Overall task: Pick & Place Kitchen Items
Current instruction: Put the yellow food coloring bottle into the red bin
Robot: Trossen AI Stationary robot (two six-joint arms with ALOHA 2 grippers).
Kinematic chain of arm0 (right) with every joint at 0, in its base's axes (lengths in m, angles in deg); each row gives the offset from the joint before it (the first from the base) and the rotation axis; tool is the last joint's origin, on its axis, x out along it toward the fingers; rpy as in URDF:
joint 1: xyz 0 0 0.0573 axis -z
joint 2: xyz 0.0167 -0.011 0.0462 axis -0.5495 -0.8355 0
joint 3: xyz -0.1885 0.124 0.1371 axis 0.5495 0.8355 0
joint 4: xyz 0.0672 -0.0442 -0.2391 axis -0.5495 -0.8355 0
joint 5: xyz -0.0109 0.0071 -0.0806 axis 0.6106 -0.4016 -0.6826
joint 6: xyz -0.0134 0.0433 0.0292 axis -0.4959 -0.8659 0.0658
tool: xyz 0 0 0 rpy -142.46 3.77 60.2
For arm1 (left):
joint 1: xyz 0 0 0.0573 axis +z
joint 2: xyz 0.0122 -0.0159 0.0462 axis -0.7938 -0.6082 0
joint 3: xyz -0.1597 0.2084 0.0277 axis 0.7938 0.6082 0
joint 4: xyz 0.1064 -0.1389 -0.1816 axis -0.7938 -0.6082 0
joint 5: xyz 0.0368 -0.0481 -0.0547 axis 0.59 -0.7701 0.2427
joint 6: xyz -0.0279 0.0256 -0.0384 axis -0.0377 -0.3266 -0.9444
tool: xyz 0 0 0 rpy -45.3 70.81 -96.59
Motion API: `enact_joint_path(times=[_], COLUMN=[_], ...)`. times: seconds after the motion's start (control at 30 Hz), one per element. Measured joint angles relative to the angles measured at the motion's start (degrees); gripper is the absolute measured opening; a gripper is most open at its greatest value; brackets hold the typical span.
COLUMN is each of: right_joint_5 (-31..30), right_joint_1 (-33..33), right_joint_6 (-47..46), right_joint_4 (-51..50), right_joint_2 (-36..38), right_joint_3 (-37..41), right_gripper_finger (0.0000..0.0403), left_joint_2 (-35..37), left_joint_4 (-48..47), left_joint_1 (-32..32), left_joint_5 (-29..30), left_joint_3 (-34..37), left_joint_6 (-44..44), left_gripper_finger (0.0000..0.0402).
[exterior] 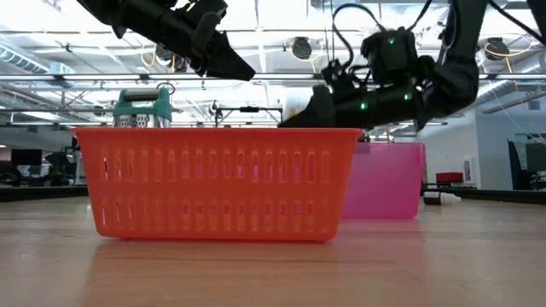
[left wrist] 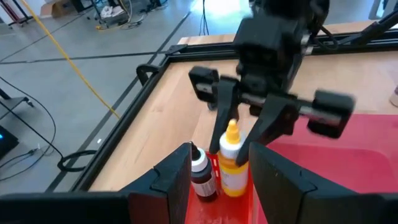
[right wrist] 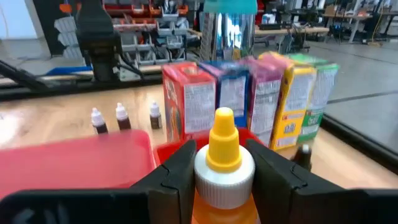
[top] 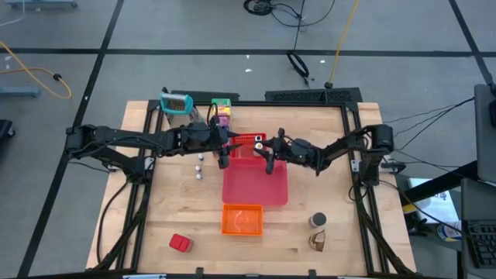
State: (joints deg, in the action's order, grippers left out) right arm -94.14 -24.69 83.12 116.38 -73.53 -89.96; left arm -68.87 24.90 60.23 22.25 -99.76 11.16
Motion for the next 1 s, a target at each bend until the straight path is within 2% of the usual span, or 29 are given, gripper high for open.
enact_joint_path(times=[0.43, 0.6, 0.7, 1.0], right_joint_5=[-0.02, 0.09, 0.11, 0.11], right_joint_1=[0.02, 0.02, 0.02, -0.04], right_joint_6=[-0.01, -0.22, -0.22, 1.08], right_joint_4=[-3.15, -3.98, -4.04, -3.99], right_joint_2=[-0.32, -0.32, -0.32, -0.32], right_joint_3=[-0.02, -0.02, -0.02, -0.02], right_gripper_finger=[0.0110, 0.0159, 0.0174, 0.0160], left_joint_2=[-0.01, -0.02, -0.02, -0.02], left_joint_4=[0.00, 0.02, 0.01, 0.01], left_joint_1=[0.00, 0.00, 0.00, 0.00], left_joint_5=[-0.02, -0.04, -0.04, -0.06], left_joint_3=[0.00, 0.00, 0.00, 0.00], left_joint_6=[0.04, 0.02, 0.00, -0.02], left_gripper_finger=[0.0159, 0.0159, 0.0159, 0.0159])
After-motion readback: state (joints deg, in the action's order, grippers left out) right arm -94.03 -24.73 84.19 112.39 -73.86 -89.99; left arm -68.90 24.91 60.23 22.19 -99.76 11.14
